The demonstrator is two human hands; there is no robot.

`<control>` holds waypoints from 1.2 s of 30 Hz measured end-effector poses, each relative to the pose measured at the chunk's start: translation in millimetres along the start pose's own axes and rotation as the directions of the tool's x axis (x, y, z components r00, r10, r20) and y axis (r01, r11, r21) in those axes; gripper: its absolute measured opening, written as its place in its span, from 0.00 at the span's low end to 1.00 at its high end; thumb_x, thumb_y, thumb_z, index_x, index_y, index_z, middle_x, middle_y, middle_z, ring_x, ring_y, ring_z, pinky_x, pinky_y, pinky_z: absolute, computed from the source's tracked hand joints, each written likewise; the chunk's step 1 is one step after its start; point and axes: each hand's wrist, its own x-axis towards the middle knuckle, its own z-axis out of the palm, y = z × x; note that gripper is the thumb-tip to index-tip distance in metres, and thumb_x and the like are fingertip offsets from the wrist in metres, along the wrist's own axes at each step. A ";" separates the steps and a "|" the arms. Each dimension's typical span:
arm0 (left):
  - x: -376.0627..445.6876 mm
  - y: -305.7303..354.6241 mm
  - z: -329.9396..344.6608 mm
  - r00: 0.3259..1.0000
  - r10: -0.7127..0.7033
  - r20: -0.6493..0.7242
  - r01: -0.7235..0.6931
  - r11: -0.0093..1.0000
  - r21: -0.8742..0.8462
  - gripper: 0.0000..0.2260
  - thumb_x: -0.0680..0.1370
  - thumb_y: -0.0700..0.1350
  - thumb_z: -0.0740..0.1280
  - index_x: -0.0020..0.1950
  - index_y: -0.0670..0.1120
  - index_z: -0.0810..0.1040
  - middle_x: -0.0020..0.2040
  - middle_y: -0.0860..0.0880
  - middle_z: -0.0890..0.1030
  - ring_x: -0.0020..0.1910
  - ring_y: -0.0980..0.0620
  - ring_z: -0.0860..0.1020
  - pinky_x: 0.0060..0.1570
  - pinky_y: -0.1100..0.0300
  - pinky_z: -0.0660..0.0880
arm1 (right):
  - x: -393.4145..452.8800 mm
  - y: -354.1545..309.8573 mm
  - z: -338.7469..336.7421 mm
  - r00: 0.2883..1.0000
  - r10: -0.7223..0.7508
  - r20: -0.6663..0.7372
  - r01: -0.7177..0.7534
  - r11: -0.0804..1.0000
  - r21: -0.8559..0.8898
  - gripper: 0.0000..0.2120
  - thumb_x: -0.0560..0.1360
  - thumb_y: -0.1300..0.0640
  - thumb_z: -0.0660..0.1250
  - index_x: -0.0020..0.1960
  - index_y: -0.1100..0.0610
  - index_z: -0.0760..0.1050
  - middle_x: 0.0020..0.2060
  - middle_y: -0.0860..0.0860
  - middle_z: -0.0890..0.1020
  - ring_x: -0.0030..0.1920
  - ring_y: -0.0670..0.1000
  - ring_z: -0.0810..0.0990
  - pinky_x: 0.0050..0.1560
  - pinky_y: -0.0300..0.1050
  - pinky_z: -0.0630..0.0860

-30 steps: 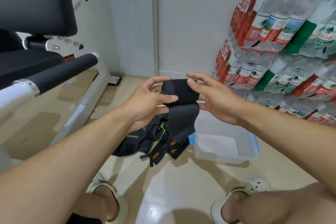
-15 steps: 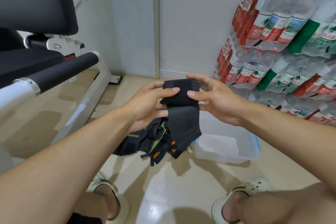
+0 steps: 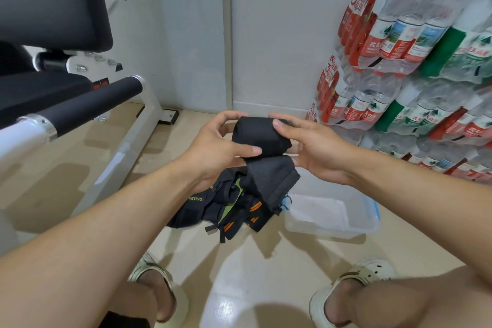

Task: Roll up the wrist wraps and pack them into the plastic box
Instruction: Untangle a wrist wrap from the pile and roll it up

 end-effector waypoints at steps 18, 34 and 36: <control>2.1 4.0 0.2 0.978 -0.184 0.098 0.201 0.957 -0.211 0.15 0.79 0.43 0.71 0.64 0.41 0.77 0.56 0.43 0.83 0.49 0.41 0.86 0.47 0.49 0.84 | -2.0 -0.4 1.2 0.994 -0.111 -0.001 0.110 0.992 0.066 0.20 0.75 0.71 0.70 0.62 0.52 0.77 0.56 0.50 0.82 0.54 0.51 0.84 0.46 0.48 0.83; 0.3 3.0 5.6 0.987 -0.153 0.055 0.160 0.974 -0.159 0.16 0.80 0.50 0.69 0.65 0.44 0.79 0.56 0.45 0.85 0.54 0.47 0.85 0.46 0.50 0.83 | -0.5 2.4 6.8 0.996 -0.076 -0.049 0.081 0.991 0.108 0.19 0.78 0.62 0.71 0.68 0.56 0.75 0.61 0.57 0.81 0.60 0.59 0.83 0.51 0.54 0.84; -1.8 0.9 13.4 0.972 -0.229 0.051 0.235 0.953 -0.192 0.19 0.82 0.58 0.63 0.63 0.45 0.80 0.52 0.45 0.86 0.51 0.45 0.86 0.48 0.47 0.83 | -0.9 7.8 12.8 0.986 -0.149 -0.070 0.150 0.989 0.010 0.21 0.77 0.64 0.71 0.68 0.54 0.75 0.61 0.55 0.80 0.57 0.55 0.84 0.53 0.53 0.83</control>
